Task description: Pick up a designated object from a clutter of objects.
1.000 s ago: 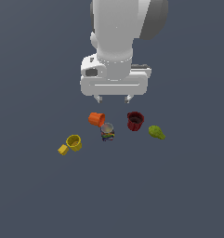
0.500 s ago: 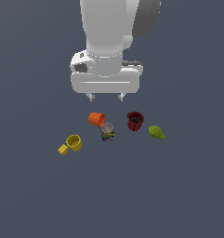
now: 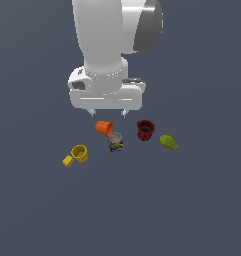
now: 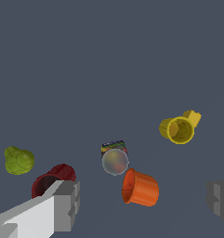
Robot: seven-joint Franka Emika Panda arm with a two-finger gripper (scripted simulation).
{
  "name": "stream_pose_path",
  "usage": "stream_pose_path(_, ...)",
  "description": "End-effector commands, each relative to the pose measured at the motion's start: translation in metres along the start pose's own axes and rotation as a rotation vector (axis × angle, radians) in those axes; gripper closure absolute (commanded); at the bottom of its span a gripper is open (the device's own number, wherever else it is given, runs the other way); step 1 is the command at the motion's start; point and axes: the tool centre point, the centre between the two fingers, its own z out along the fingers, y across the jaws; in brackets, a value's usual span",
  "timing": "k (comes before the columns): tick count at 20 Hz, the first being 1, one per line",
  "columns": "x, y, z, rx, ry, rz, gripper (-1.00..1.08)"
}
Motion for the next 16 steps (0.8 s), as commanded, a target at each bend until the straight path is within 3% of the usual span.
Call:
stream_pose_path(1,0.008,0.011,0.012,0.005,0.000,0.025,-0.92)
stream_pose_path(7,0.030,0.050,0.055,0.019,0.002,0.109,-0.92)
stream_pose_path(16,0.053,0.132,0.144,0.022,0.008,0.268,-0.92)
